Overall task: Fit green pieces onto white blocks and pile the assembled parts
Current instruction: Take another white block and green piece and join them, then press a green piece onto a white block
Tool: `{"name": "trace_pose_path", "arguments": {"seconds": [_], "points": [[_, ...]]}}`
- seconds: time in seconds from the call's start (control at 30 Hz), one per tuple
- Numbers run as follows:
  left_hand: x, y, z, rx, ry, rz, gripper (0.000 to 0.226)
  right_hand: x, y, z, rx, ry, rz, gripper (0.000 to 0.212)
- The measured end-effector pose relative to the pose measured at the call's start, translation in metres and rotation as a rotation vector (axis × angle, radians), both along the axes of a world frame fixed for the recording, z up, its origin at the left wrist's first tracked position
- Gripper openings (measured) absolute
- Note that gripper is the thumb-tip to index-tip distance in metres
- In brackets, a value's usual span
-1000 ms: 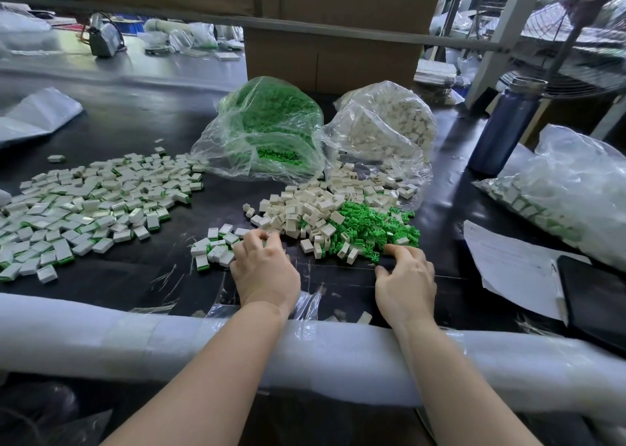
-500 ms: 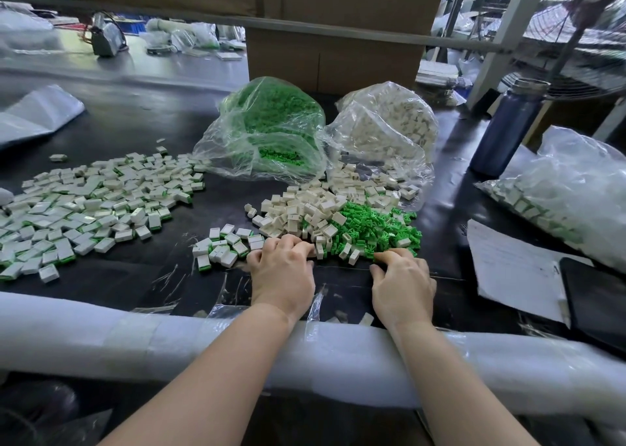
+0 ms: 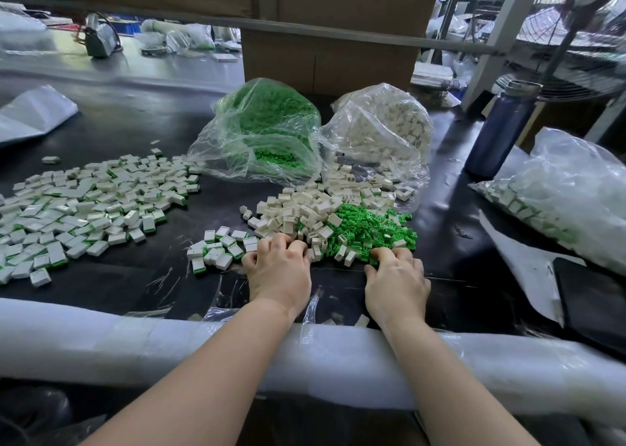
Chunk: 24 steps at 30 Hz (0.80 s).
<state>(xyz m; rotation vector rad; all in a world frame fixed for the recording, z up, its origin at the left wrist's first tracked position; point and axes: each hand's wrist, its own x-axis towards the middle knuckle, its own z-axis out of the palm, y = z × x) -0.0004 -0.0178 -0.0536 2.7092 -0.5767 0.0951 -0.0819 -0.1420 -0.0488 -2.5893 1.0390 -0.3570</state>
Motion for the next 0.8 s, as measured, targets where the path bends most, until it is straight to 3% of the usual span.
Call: {"name": "trace_pose_path", "arguments": {"seconds": [0.37, 0.47, 0.57, 0.67, 0.8], "points": [[-0.001, -0.003, 0.007, -0.177, 0.011, 0.055, 0.013, 0.005, -0.006, 0.003, 0.032, 0.002, -0.008, 0.028], [-0.004, -0.001, 0.009, -0.229, -0.005, 0.033, 0.019, 0.007, -0.009, 0.005, 0.078, -0.030, -0.021, 0.022], [-0.004, 0.001, 0.009, -0.395, -0.012, 0.008, 0.014, 0.007, -0.012, 0.007, 0.114, -0.087, -0.051, 0.016], [-0.005, 0.000, 0.012, -0.597, 0.128, -0.049, 0.016, 0.008, -0.013, 0.007, 0.139, -0.227, -0.013, 0.009], [-0.007, -0.008, 0.015, -0.823, 0.491, -0.146, 0.019, 0.013, -0.007, 0.010, 0.266, -0.478, 0.165, 0.011]]}}
